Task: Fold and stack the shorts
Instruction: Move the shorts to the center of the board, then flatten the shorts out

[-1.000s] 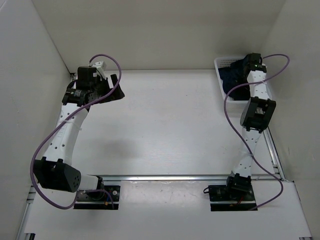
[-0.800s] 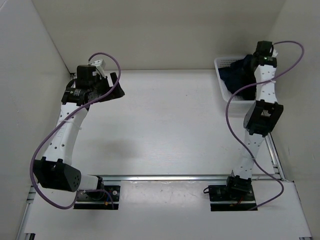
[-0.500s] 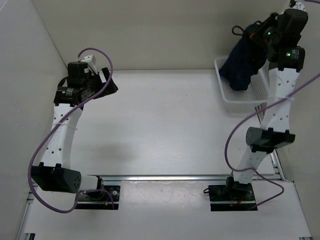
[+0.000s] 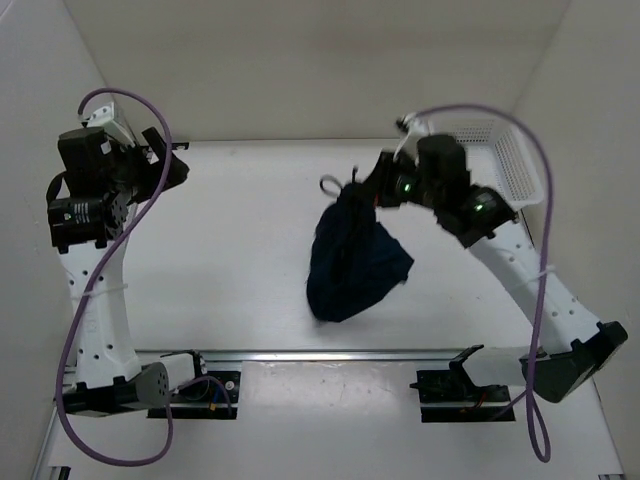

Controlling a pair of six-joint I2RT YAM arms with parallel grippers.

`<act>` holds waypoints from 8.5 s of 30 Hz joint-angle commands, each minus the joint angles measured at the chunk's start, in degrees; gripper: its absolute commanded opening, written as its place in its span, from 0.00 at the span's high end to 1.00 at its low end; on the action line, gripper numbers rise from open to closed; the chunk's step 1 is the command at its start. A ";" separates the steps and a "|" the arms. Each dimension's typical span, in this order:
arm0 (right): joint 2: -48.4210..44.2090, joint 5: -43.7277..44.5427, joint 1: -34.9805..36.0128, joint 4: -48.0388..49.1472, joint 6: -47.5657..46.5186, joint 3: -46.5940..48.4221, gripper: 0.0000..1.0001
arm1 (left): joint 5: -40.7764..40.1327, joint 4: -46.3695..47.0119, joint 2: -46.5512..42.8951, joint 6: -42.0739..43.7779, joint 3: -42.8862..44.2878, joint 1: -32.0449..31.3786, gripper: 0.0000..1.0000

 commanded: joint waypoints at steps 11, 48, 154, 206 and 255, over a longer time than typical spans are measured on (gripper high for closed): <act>-8.16 11.32 -1.29 -6.82 4.27 -31.15 0.07 | 13.76 7.97 2.89 -6.06 -26.16 -17.24 0.00; 7.83 -7.77 -3.75 -6.28 -8.73 13.12 1.00 | 12.44 9.52 12.92 -12.06 7.61 -27.79 0.90; -17.69 8.41 -14.39 -5.85 5.69 -43.36 0.74 | 7.78 7.18 0.45 -11.52 -45.42 -4.16 0.58; -10.68 6.73 -23.79 1.87 -3.05 -23.90 0.95 | 9.79 3.75 14.96 -17.60 -16.12 -3.02 0.49; -33.21 4.44 -22.73 -4.88 21.50 -66.48 1.00 | 4.17 16.16 28.14 -20.67 -38.75 -16.20 0.90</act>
